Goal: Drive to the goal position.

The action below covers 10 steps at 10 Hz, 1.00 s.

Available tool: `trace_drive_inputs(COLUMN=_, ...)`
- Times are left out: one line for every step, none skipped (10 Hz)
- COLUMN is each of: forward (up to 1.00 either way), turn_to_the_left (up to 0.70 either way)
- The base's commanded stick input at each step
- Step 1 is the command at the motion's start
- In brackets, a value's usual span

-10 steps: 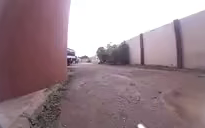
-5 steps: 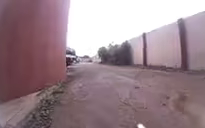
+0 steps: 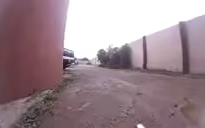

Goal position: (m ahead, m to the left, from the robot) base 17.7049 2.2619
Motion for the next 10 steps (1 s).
trace_drive_inputs(forward=0.5, turn_to_the_left=0.0)
trace_drive_inputs(forward=0.5, turn_to_the_left=0.0)
trace_drive_inputs(forward=0.5, turn_to_the_left=0.0)
trace_drive_inputs(forward=0.5, turn_to_the_left=0.0)
trace_drive_inputs(forward=0.5, turn_to_the_left=0.0)
trace_drive_inputs(forward=0.5, turn_to_the_left=0.0)
trace_drive_inputs(forward=0.5, turn_to_the_left=0.0)
trace_drive_inputs(forward=0.5, turn_to_the_left=0.0)
trace_drive_inputs(forward=0.5, turn_to_the_left=0.0)
trace_drive_inputs(forward=0.5, turn_to_the_left=0.0)
